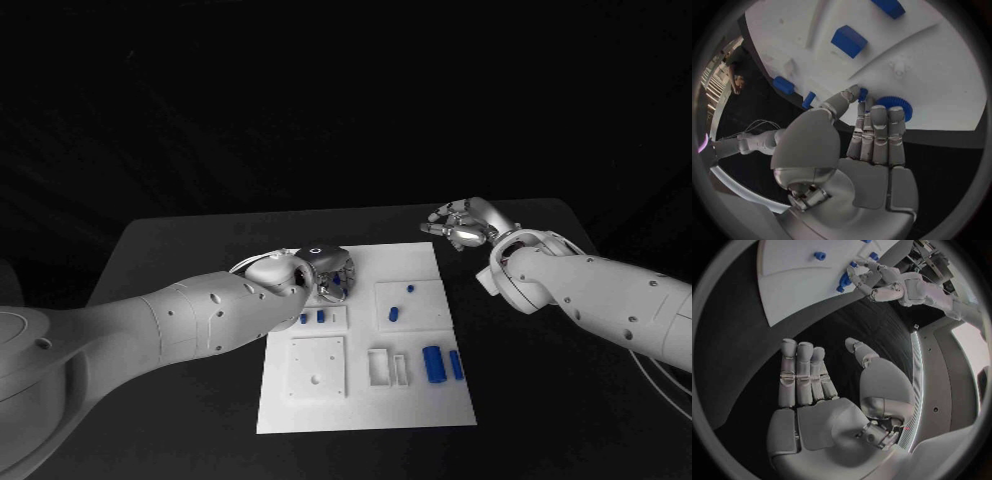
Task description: Assemble the parts on the task board
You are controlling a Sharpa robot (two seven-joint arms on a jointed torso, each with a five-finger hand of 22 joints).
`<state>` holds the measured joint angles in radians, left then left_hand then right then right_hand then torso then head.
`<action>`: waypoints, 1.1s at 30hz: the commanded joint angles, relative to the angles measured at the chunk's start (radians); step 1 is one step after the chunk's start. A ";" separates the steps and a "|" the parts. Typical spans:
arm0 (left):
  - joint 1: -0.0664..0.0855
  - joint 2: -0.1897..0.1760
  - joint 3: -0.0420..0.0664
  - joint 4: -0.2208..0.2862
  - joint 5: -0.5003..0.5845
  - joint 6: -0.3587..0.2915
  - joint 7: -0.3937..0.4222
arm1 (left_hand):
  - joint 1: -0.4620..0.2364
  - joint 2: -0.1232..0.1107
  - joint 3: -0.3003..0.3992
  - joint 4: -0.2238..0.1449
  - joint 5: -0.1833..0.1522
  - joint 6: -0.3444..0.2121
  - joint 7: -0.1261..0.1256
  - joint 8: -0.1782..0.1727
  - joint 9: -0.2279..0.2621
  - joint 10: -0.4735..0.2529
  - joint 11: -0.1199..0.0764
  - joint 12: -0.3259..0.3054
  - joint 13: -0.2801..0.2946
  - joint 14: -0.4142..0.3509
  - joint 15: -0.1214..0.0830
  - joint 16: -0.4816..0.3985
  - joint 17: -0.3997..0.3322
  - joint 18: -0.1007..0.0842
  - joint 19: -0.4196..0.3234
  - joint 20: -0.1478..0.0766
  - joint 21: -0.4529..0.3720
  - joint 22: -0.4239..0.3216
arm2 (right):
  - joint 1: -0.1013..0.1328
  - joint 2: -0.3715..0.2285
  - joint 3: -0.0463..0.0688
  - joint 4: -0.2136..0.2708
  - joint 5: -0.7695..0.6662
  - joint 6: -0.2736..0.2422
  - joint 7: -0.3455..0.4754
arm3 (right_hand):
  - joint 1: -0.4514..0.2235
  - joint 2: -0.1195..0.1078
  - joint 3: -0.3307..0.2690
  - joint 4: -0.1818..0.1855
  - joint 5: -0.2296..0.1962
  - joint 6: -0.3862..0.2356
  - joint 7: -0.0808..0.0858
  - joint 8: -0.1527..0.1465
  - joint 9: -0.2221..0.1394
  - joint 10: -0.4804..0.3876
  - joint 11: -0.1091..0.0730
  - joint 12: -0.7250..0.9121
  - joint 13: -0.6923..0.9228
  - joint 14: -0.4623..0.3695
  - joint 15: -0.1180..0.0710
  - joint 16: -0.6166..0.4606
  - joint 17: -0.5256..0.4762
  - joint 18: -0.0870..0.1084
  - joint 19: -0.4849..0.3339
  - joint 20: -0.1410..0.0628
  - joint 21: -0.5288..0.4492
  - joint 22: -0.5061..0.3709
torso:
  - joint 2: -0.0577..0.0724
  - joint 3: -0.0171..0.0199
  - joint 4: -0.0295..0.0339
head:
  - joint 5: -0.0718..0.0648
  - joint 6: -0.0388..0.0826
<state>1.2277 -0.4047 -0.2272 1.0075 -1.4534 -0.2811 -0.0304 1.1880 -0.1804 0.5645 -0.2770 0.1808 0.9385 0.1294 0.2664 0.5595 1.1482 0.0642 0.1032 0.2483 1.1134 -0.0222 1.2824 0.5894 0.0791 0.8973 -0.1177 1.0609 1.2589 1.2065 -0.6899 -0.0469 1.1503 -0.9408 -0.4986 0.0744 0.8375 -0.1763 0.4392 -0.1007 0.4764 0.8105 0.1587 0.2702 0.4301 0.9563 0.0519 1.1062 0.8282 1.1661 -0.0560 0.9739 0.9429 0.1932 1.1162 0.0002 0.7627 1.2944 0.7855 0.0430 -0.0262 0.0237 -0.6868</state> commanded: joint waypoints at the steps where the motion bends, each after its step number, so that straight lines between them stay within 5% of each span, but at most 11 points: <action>1: -0.014 -0.006 -0.009 -0.009 -0.009 0.040 -0.033 | 0.002 -0.014 -0.001 0.003 -0.004 -0.009 -0.001 -0.006 -0.001 -0.047 0.036 -0.006 -0.010 0.001 0.009 0.007 -0.001 0.056 0.005 0.003 0.000 0.001 | 0.000 0.000 0.000 0.002 -0.002 0.014 0.010 | -0.005 0.002 0.000 -0.004 0.004 -0.001 0.007 0.004 -0.001 -0.009 0.000 0.004 -0.001 0.010 0.000 -0.005 0.001 0.069 0.010 0.000 -0.006 0.001 | 0.000 -0.0003 -0.0007 | 0.001 0.001; 7: -0.015 -0.007 -0.009 -0.009 -0.009 0.052 -0.035 | 0.001 -0.020 0.001 0.009 -0.005 -0.011 -0.003 -0.007 -0.002 -0.056 0.041 -0.013 -0.012 0.001 0.013 0.008 -0.001 0.059 0.007 0.008 -0.001 0.002 | 0.000 0.001 0.000 0.001 -0.002 0.014 0.011 | -0.005 0.002 0.000 -0.004 0.004 -0.001 0.006 0.004 -0.001 -0.009 0.000 0.005 -0.002 0.010 0.000 -0.005 0.001 0.069 0.010 0.000 -0.006 0.002 | 0.001 -0.0002 -0.0005 | 0.001 0.000; 15: -0.017 -0.005 -0.009 -0.009 -0.011 0.069 -0.038 | 0.010 0.008 -0.004 0.010 -0.005 0.029 -0.004 0.014 0.006 0.031 0.008 0.048 0.021 0.022 -0.018 0.040 0.009 0.065 0.025 -0.007 0.019 0.013 | 0.000 0.001 0.000 0.002 -0.002 0.014 0.011 | -0.005 0.002 0.000 -0.004 0.004 -0.001 0.006 0.004 -0.001 -0.009 0.000 0.005 -0.002 0.010 -0.001 -0.005 0.001 0.069 0.010 0.000 -0.007 0.002 | 0.001 0.0002 -0.0012 | 0.002 -0.001; 33: -0.026 -0.002 -0.009 -0.014 0.000 0.077 -0.029 | 0.017 0.046 0.000 0.004 -0.008 0.075 -0.021 0.029 0.009 0.085 -0.013 0.102 0.052 0.047 -0.039 0.074 0.016 0.060 0.039 -0.026 0.031 0.021 | 0.000 0.001 0.000 0.004 -0.002 0.014 0.011 | -0.005 0.003 0.000 -0.005 0.004 0.000 0.006 0.005 -0.001 -0.009 0.000 0.005 -0.002 0.011 -0.001 -0.005 0.002 0.069 0.010 0.000 -0.007 0.002 | 0.002 0.0004 -0.0009 | 0.000 -0.006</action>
<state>1.2220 -0.4045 -0.2234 0.9969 -1.4534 -0.2830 -0.0355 1.2026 -0.1446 0.5655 -0.2695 0.1739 1.0058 0.1069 0.2897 0.5682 1.2257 0.0482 0.2015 0.2998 1.1581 -0.0605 1.3552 0.6044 0.0857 0.9333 -0.1286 1.0880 1.2785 1.2065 -0.6894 -0.0469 1.1517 -0.9407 -0.4974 0.0748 0.8375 -0.1764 0.4391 -0.1007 0.4764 0.8119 0.1566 0.2700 0.4301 0.9564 0.0520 1.1061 0.8273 1.1688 -0.0584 0.9739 0.9434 0.1932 1.1202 -0.0035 0.7627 1.2951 0.7869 0.0433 -0.0273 0.0237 -0.6921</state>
